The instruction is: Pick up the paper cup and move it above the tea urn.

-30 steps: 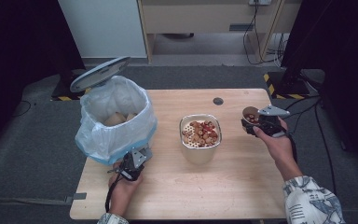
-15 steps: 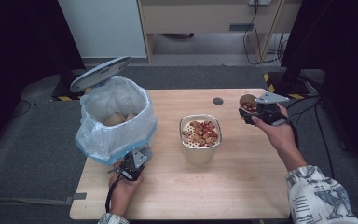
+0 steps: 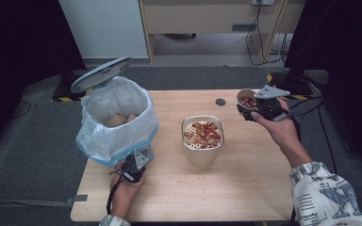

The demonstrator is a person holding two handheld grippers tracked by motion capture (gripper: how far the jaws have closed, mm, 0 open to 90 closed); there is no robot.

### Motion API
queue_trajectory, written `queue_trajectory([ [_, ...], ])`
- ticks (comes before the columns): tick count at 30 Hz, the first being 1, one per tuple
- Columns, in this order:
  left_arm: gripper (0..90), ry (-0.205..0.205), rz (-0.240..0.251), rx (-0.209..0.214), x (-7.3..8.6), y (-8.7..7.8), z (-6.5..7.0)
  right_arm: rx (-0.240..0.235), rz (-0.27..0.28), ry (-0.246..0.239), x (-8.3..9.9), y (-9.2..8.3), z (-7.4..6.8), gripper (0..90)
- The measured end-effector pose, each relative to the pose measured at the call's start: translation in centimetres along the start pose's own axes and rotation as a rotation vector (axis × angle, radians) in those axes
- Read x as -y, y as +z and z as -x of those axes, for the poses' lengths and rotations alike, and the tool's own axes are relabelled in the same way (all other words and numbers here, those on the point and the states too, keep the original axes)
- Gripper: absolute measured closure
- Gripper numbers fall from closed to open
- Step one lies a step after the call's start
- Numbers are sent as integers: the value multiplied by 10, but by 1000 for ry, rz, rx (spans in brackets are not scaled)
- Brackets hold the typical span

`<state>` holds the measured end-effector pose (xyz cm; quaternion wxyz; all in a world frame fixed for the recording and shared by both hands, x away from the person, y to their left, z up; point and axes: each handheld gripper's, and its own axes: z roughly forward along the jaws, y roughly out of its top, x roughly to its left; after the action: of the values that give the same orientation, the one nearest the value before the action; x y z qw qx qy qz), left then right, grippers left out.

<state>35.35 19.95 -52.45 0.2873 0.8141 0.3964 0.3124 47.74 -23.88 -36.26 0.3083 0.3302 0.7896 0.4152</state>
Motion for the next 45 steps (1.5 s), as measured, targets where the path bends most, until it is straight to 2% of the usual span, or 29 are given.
queue_trajectory([
  [5, 894, 1, 0, 0, 0, 0, 0, -2, 8, 0, -4, -1, 0, 320],
  [7, 894, 0, 0, 0, 0, 0, 0, -9, 12, -24, -8, -1, -2, 320],
  [12, 894, 1, 0, 0, 0, 0, 0, -15, 16, -30, -13, -1, -3, 321],
  [14, 894, 1, 0, 0, 0, 0, 0, -23, 16, -55, -18, -1, -6, 321],
  [18, 894, 1, 0, -1, 0, 0, 0, -30, 26, -60, -23, -2, -6, 321],
  [21, 894, 2, 1, -1, 0, 0, 0, -35, 29, -82, -29, -2, -10, 321],
  [30, 894, 2, 0, 0, 0, 0, 0, -38, 35, -81, -38, -1, -11, 322],
  [45, 894, 2, 2, -1, 0, 0, 0, -50, 44, -134, -54, 3, -15, 321],
])
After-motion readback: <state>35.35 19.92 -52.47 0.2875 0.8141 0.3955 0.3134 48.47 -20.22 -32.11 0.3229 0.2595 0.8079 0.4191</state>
